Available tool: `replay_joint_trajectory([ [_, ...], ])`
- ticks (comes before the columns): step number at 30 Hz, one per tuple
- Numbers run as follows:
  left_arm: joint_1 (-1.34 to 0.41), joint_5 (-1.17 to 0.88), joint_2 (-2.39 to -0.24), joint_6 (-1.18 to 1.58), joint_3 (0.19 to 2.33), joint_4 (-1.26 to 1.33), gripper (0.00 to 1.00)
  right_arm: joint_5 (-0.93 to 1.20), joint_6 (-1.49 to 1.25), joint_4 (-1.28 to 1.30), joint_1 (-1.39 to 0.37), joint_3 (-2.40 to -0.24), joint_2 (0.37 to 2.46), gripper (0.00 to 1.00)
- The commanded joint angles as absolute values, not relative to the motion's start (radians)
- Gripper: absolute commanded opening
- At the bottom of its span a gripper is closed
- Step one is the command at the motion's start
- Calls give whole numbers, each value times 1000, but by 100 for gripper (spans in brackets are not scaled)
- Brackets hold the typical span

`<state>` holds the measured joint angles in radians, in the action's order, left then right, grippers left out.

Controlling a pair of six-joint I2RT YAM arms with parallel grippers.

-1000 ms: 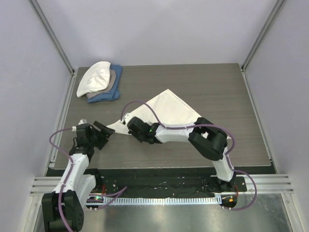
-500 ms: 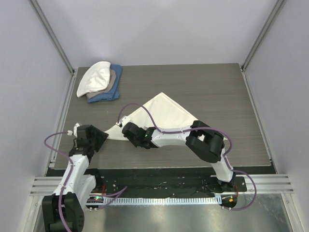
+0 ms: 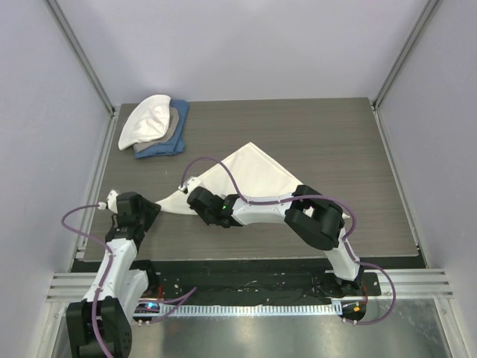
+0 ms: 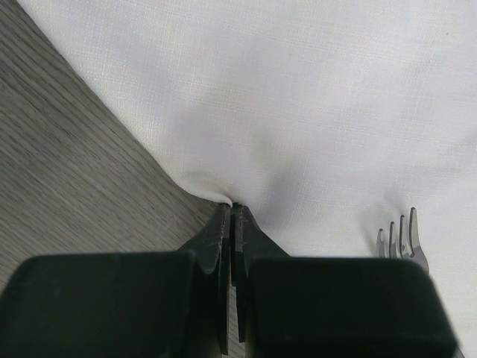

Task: Fold the napkin, place the utensils inside, and roll it up
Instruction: Fold the napkin

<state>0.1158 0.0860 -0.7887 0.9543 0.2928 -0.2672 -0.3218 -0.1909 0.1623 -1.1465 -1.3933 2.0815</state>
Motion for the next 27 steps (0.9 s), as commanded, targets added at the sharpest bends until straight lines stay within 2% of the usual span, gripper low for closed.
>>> replay_joint_trajectory([
  [1,129,110,-815,953,296,-155,54,-305,-215,166,-1143,-1410,2100,1],
  [9,167,81,-894,969,291,-92,44,-295,-221,167,-1143,-1414,2108,1],
  [20,204,54,-988,968,281,-5,42,-282,-222,173,-1143,-1419,2117,1],
  [27,213,49,-1017,963,276,20,34,-272,-224,173,-1143,-1422,2117,1],
])
